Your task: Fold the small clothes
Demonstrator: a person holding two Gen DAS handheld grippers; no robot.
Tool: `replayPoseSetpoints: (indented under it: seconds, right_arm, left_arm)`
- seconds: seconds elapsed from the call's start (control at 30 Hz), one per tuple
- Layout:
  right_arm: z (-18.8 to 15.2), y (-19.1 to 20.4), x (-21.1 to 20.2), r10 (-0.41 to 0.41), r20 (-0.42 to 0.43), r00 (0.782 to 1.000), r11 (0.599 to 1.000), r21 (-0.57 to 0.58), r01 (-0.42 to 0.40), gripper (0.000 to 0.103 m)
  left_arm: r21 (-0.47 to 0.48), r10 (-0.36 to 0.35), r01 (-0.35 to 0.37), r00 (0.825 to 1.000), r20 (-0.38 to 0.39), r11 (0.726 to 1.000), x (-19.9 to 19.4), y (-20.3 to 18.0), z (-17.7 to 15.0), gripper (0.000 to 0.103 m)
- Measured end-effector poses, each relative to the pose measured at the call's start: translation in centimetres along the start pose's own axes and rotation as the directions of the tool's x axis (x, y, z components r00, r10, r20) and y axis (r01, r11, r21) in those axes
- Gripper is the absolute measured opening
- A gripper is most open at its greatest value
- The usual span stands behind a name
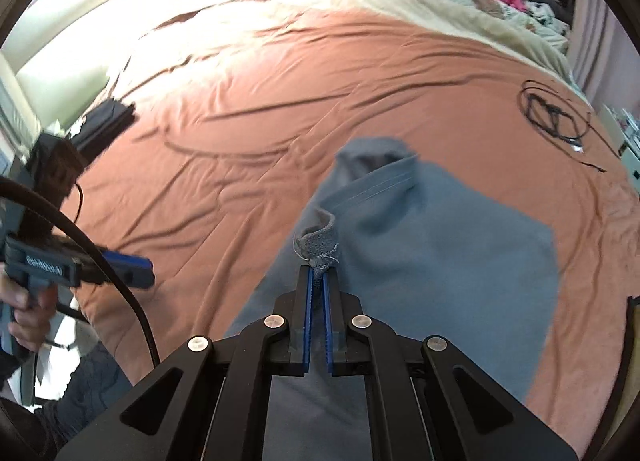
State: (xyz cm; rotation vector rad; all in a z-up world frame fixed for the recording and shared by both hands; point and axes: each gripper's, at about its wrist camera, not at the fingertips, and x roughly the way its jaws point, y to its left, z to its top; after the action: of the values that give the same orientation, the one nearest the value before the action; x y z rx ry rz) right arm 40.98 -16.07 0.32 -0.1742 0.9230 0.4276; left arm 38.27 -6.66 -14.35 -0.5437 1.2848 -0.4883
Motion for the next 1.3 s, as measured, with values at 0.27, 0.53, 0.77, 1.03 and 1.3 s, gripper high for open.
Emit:
replayPoseSetpoints:
  seconds: [0.27, 0.53, 0.77, 1.03, 1.3]
  right_arm:
    - [0.9, -5.2, -3.8, -0.055, 0.058, 0.997, 0.996, 0.068, 0.051, 0.001]
    - [1.4, -10.0, -5.0, -0.114, 0.070, 0.991, 0.985, 0.138, 0.103, 0.001]
    - [1.9, -13.4, -2.9, -0.129, 0.045, 0.991, 0.974, 0.196, 0.118, 0.001]
    - [2.1, -16.7, 0.7, -0.141, 0.012, 0.990, 0.949, 0.286, 0.131, 0.001]
    - [1.4, -19.3, 3.2, -0.180, -0.054, 0.982, 0.881, 0.435, 0.185, 0.015]
  left_arm:
    - [0.033, 0.006, -0.006, 1.000, 0.002, 0.999, 1.6, -2.6, 1.9, 0.053]
    - [0.056, 0.028, -0.028, 1.000, -0.007, 0.998, 3.7, -4.1, 3.8, 0.053]
    - [0.064, 0.054, -0.052, 0.998, -0.027, 0.997, 5.2, -4.1, 4.7, 0.053]
    - [0.065, 0.082, -0.080, 0.996, -0.036, 0.995, 6.2, -3.8, 5.6, 0.053]
    - [0.083, 0.108, -0.104, 0.993, -0.039, 0.991, 7.1, -4.1, 6.1, 0.053]
